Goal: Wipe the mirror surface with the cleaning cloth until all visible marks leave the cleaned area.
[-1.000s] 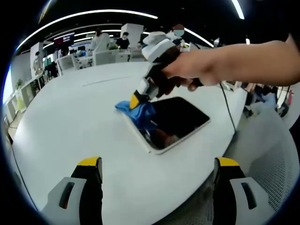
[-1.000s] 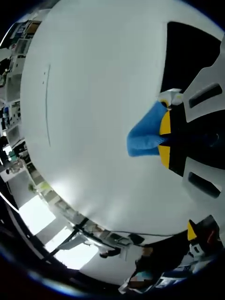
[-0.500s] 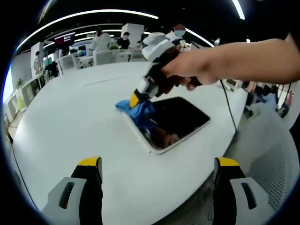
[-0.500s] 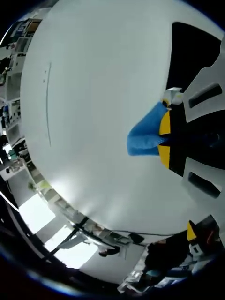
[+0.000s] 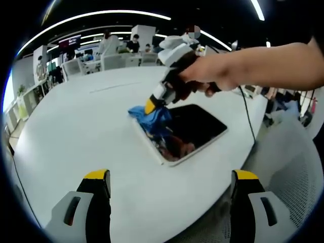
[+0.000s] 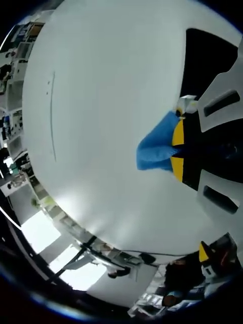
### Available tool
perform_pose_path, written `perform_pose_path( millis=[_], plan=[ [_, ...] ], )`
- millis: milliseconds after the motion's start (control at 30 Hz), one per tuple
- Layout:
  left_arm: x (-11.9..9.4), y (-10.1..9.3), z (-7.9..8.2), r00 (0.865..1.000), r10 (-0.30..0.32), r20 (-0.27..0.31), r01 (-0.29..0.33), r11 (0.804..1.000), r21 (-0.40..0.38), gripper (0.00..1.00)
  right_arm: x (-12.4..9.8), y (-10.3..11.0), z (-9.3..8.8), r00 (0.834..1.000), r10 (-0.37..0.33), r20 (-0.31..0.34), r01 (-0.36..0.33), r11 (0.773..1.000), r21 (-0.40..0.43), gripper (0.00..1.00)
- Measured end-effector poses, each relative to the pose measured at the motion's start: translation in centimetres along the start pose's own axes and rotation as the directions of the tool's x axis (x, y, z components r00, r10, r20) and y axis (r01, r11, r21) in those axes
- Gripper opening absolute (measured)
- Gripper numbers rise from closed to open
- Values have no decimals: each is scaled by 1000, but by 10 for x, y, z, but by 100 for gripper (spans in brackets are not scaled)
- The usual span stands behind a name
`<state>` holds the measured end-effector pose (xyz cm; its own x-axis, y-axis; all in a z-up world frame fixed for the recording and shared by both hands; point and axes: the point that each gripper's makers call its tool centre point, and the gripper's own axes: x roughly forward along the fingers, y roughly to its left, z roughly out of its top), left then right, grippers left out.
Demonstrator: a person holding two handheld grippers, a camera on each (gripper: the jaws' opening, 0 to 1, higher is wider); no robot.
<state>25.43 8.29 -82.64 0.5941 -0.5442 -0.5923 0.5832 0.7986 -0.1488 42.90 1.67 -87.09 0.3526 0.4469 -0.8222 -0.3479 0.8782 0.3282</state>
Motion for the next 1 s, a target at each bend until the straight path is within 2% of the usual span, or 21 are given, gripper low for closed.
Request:
perform_pose_path(
  millis=[1000],
  plan=[
    [0, 0, -1, 1000, 2, -7, -2, 1000, 5, 99, -16, -31, -8, 999, -42, 5, 42, 999, 0, 0]
  ],
)
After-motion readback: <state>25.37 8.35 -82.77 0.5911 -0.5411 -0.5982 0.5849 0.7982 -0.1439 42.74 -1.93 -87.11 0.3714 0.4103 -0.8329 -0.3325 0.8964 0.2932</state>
